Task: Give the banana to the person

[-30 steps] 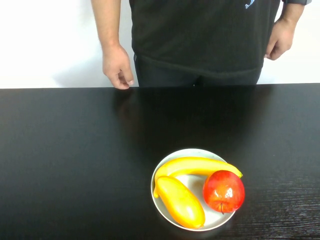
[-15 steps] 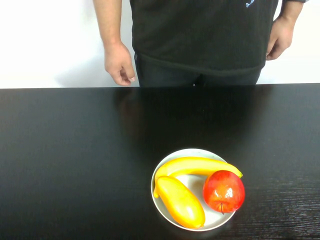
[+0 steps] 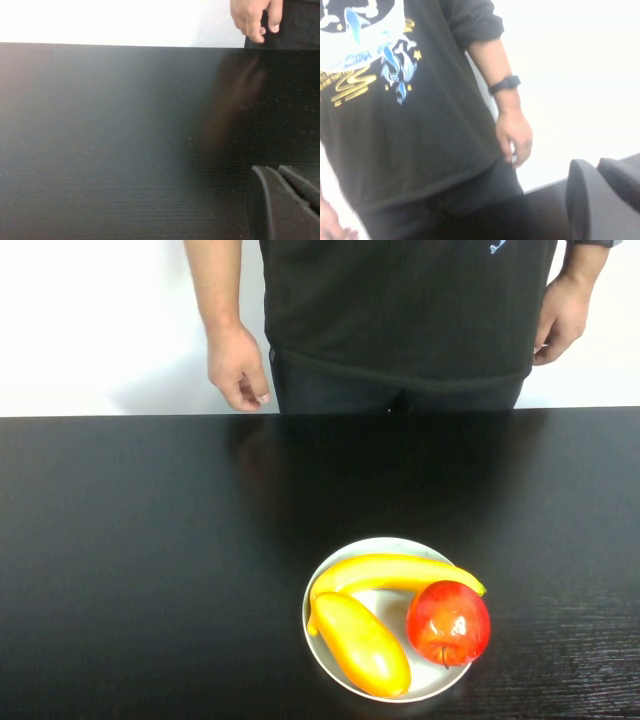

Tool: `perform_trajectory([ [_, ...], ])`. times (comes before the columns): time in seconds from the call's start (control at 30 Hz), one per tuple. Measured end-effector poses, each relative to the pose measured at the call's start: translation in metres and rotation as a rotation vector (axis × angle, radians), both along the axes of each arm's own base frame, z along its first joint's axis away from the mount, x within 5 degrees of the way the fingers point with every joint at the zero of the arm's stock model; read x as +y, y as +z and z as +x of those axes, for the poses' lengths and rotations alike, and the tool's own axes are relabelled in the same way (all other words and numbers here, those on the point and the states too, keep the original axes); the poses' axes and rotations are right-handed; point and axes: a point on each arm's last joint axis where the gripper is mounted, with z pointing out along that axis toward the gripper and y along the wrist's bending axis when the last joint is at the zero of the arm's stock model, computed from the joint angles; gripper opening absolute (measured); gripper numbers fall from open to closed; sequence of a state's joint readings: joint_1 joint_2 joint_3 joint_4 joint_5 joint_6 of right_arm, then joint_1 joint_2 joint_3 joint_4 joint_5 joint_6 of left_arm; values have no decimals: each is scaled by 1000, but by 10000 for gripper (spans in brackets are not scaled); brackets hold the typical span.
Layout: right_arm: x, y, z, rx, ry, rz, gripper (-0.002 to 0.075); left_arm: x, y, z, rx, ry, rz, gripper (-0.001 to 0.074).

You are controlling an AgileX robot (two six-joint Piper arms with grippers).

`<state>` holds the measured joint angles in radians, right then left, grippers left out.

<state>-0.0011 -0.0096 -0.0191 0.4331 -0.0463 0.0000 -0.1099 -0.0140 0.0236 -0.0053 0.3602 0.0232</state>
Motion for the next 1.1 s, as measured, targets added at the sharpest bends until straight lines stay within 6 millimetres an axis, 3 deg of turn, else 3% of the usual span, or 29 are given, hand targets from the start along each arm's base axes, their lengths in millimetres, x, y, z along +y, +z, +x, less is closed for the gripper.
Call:
perform_trajectory([
  [0.2,9,34,8,208,96,-72,-6,0,0,0,0,0,0,-4],
  [0.37,15,57,30,547,187,-165,-6,0,0,0,0,0,0,-4],
  [0.47,17,63,52,748,262,-268,-6,0,0,0,0,0,0,-4],
  [0.5,17,51,38,690,240,-204,-7,0,0,0,0,0,0,-4],
  [0.73,27,55,93,1056,431,-363,-7,0,0,0,0,0,0,-4],
  [0.83,48,53,114,1106,559,-458,-7,0,0,0,0,0,0,-4],
  [0.97,95,55,139,1108,730,-667,0,0,0,0,0,0,0,-4],
  [1.1,149,55,161,1069,883,-931,106,0,0,0,0,0,0,-4],
])
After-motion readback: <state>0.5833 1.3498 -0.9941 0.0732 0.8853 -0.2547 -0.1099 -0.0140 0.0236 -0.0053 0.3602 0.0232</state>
